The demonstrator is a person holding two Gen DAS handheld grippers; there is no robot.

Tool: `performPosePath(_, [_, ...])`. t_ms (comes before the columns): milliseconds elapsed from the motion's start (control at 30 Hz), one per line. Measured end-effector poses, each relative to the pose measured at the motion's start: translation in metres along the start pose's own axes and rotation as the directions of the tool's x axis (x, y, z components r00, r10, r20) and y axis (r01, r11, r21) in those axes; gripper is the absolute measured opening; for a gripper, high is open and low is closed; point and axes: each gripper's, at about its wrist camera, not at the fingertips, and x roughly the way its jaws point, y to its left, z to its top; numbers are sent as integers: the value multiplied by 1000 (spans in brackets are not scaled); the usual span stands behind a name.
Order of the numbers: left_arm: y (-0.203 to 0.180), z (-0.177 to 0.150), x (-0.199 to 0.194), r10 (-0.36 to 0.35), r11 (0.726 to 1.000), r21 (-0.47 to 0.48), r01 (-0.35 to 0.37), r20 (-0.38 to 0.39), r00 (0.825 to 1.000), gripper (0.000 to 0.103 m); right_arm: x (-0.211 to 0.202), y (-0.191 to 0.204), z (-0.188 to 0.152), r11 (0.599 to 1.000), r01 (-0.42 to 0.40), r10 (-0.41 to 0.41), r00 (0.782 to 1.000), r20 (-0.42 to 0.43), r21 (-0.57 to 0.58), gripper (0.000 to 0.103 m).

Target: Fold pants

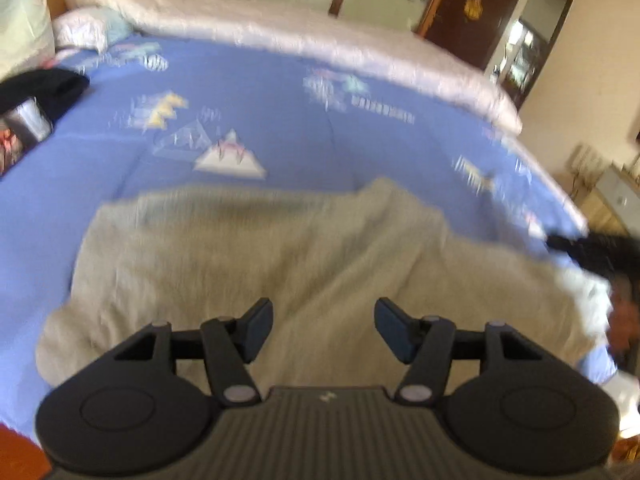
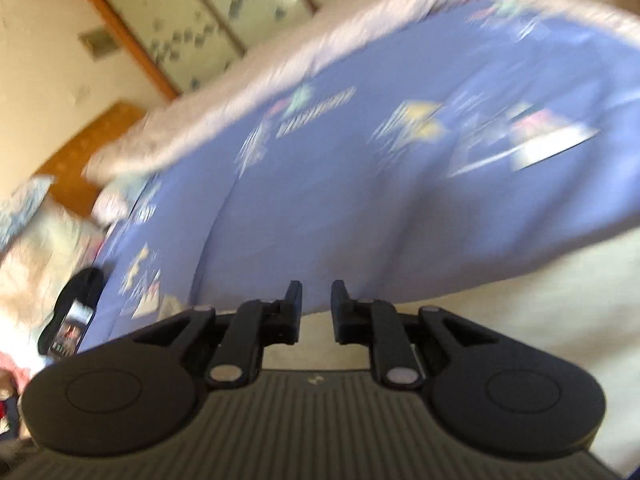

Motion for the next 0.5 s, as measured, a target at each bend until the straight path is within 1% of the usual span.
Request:
performPosePath(67, [-15, 12, -1, -24, 999, 31, 23, 24, 999, 58, -37, -26, -2, 999, 47, -49, 996, 70, 25, 20])
performPosePath(133, [-33, 13, 1, -39, 994, 106, 36, 22, 999, 62, -77, -59, -4, 989, 130, -139, 981, 137, 67, 20])
performPosePath(167, [-41, 11, 4, -44, 989, 143, 42, 10, 999, 62, -98, -76, -5, 979, 180, -194, 966, 169, 95, 21])
performPosePath(200, [-49, 8, 10, -48, 984, 168, 49, -9, 999, 62, -119, -93, -7, 965, 227, -250, 947, 201, 133, 21])
performPosePath(233, [-54, 5, 15, -52, 982, 181, 57, -32, 998, 62, -134, -107, -10, 950, 261, -296, 927, 228, 172, 25])
performPosePath(267, [-60, 1, 22, -55, 980, 188, 66, -64, 996, 62, -155, -127, -11, 927, 299, -353, 900, 256, 226, 30])
performPosePath(333, [-68, -6, 36, -54, 979, 189, 76, -118, 991, 62, -182, -155, -13, 882, 355, -442, 853, 279, 311, 33])
performPosePath(367, [-72, -8, 43, -54, 979, 186, 81, -144, 988, 62, -191, -168, -12, 864, 373, -471, 836, 283, 337, 33])
performPosePath(433, [-76, -10, 50, -53, 981, 175, 85, -181, 982, 62, -201, -185, -9, 843, 396, -505, 815, 284, 364, 33])
performPosePath(500, [-80, -14, 51, -48, 981, 175, 83, -197, 979, 62, -201, -195, -4, 840, 404, -514, 806, 295, 361, 34])
